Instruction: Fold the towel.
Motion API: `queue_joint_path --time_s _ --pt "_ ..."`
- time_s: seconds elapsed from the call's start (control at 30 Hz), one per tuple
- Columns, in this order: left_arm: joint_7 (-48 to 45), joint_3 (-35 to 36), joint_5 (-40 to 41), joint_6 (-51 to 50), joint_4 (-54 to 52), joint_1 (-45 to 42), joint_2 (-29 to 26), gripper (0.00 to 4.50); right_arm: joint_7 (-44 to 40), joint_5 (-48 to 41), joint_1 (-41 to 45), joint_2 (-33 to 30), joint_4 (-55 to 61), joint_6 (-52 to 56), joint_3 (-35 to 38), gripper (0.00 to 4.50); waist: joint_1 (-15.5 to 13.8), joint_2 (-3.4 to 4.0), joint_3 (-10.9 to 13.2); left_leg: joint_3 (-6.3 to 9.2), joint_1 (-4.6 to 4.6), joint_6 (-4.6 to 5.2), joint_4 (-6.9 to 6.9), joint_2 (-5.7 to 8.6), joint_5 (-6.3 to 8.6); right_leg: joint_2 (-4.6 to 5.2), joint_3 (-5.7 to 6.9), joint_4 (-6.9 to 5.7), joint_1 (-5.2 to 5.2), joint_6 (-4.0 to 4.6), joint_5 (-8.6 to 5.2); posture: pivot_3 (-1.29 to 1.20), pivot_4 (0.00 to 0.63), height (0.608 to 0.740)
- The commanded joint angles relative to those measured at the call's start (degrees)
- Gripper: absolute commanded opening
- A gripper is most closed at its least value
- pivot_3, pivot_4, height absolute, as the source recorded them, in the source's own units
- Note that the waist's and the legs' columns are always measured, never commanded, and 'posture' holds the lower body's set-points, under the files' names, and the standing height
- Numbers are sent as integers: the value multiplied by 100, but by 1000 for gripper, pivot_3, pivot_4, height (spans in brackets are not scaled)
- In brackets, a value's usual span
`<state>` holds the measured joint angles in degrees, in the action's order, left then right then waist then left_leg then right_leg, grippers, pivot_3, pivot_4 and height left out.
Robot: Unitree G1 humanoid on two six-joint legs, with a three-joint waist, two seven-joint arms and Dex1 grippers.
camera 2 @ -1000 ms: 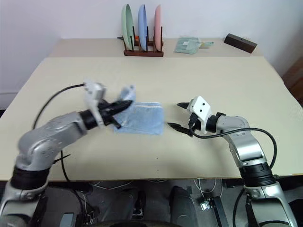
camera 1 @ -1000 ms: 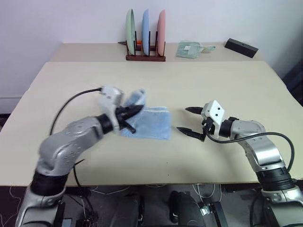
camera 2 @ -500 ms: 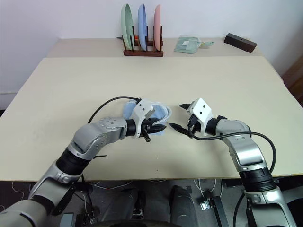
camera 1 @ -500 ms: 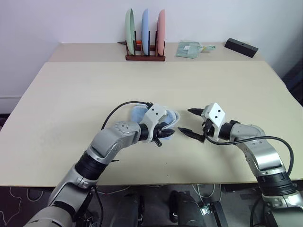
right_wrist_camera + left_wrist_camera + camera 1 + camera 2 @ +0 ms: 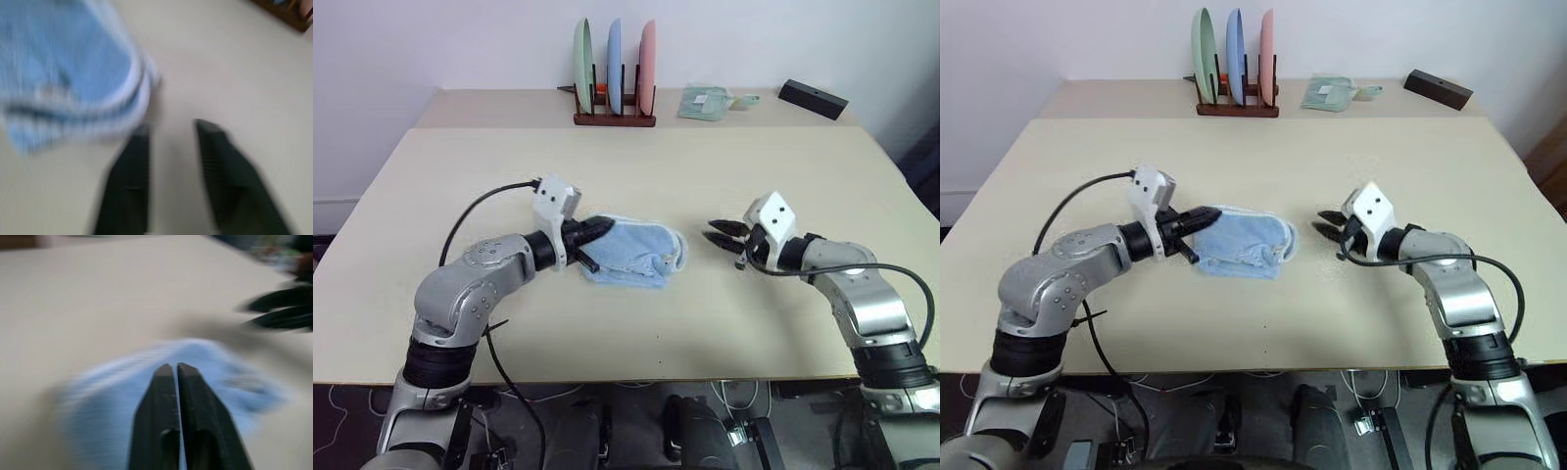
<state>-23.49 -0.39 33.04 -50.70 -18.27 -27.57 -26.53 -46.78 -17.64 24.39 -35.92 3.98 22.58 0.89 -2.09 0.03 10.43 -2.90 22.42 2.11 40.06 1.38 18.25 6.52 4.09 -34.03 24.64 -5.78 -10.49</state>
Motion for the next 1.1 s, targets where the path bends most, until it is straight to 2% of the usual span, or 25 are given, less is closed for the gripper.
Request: queue_joint_path --time_s 0.03,0.1,0.2,0.4,0.73,0.77,0.87,0.97,1.1 --pt "-39 -115 -396 493 117 109 28 0 169 -549 302 383 607 491 70 33 10 0 0 0 0 -2 -1 -1 -1 -1 0 0 2 0 0 0 150 737" --pt "-113 -184 -452 635 282 167 174 0 314 -642 407 721 731 739 -151 33 7 0 0 0 1 -3 -3 -2 -1 -1 0 2 2 0 0 0 150 737" --pt "-261 -482 -776 865 539 314 197 0 454 -292 420 997 622 990 -768 33 -1 0 -1 -2 3 -3 -1 -1 -1 0 0 3 2 0 0 0 150 737" --pt "-482 -691 -1144 1282 933 770 217 0 694 488 34 1251 -159 479 -1468 33 8 1 -1 -3 3 -2 -2 2 -1 2 0 2 4 1 -1 0 150 737" --pt "-778 -777 -1481 1945 1011 1117 285 0 673 881 -180 1142 -431 -54 -1473 33 35 5 -6 -2 -2 -2 -2 2 -1 3 0 -2 0 0 0 0 150 737" --pt "-784 -730 -1472 2037 934 1120 307 0 607 622 -157 1163 -254 111 -1276 33 34 5 -6 -2 -2 -2 -2 2 -1 4 0 -1 0 0 0 0 150 737" --pt "-668 -261 -1401 2428 596 1030 324 0 266 -430 -49 900 663 967 -480 863 6 6 -2 -1 3 1 -1 1 1 6 0 0 4 1 0 0 150 737" --pt "-1022 145 -1213 2551 118 1255 -74 0 364 -1359 -8 593 1166 2215 283 2308 8 4 -1 -1 11 3 0 1 3 15 1 -1 13 0 1 0 150 737" --pt "-1761 397 -877 2613 -351 1744 -662 0 811 -2129 9 534 1384 3568 807 4273 71 8 -3 -1 8 22 -8 -8 17 25 2 2 17 13 -5 0 150 737"
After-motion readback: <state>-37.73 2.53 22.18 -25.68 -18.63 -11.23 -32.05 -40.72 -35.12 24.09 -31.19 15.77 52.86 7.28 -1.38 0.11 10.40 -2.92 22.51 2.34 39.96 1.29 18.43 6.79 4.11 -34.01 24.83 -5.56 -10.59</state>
